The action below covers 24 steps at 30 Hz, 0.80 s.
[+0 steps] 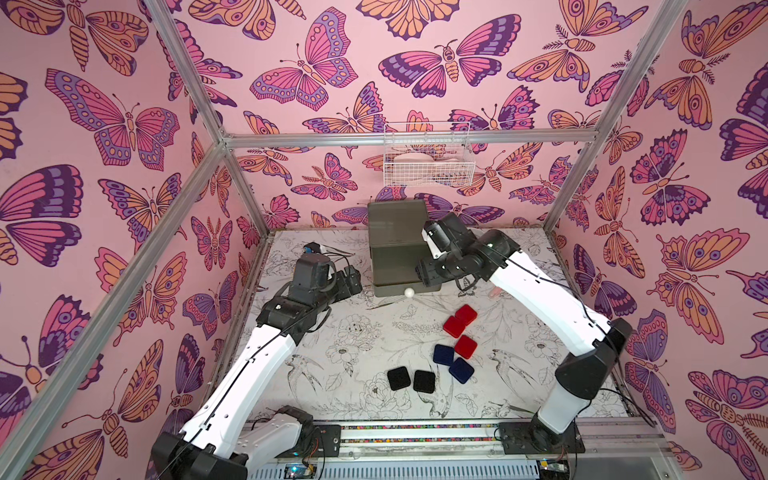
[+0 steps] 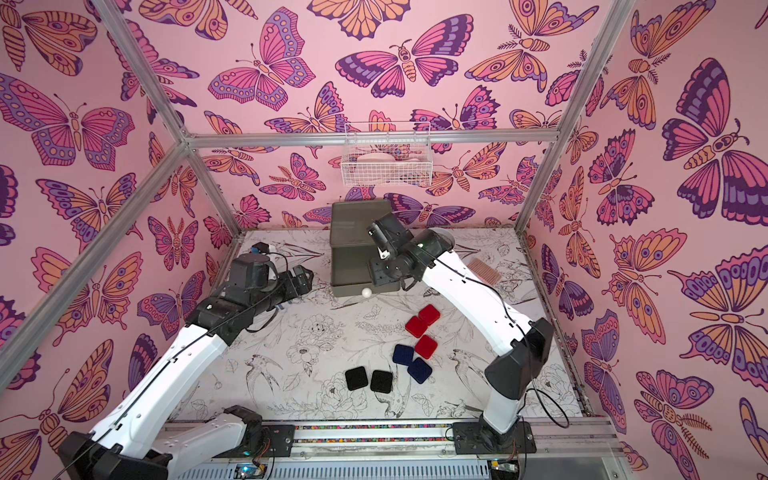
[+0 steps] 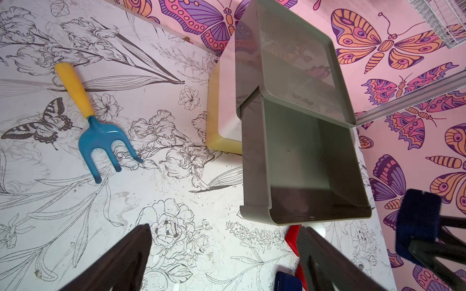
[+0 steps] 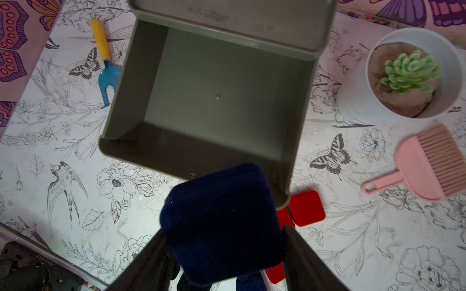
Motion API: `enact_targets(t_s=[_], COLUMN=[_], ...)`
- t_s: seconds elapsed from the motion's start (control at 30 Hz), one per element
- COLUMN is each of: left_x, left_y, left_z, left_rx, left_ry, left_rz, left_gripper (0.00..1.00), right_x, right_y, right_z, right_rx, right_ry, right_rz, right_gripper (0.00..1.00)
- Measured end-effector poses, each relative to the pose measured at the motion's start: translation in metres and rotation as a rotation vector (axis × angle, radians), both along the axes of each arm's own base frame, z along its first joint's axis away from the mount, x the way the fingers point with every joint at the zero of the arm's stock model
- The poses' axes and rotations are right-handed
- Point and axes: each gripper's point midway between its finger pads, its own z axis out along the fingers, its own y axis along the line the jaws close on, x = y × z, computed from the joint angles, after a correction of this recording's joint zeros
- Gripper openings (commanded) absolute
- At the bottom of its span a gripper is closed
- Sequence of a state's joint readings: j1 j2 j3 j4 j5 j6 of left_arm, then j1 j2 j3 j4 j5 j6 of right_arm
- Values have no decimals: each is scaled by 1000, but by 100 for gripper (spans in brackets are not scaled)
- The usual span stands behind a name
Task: Place the brooch boxes into the drawer by color
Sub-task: Place the brooch box in the drawer.
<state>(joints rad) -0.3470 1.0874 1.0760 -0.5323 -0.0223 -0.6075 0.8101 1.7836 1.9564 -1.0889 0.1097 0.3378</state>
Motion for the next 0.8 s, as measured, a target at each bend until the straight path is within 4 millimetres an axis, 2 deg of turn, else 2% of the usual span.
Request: enact_targets(t_s=[0.2, 0.33, 0.57, 0.8], left_x=[-3, -5, -8, -12], left_y=[0, -1, -2, -1], left_z=[-1, -3, -11, -13], left_rx=[-7, -12, -13, -15], left_ry=[3, 7, 25, 27], left_rz=[-4, -12, -21, -24], left_gripper=[96, 96, 96, 96], right_x=[15, 23, 34, 45], right_y=[29, 46, 67, 81], right_z=[-21, -27, -29, -50], right_rx=[-12, -1, 38, 35], right_ry=[45, 54, 56, 80], right_rz=[27, 41, 51, 41], right_gripper=[43, 44, 45, 44])
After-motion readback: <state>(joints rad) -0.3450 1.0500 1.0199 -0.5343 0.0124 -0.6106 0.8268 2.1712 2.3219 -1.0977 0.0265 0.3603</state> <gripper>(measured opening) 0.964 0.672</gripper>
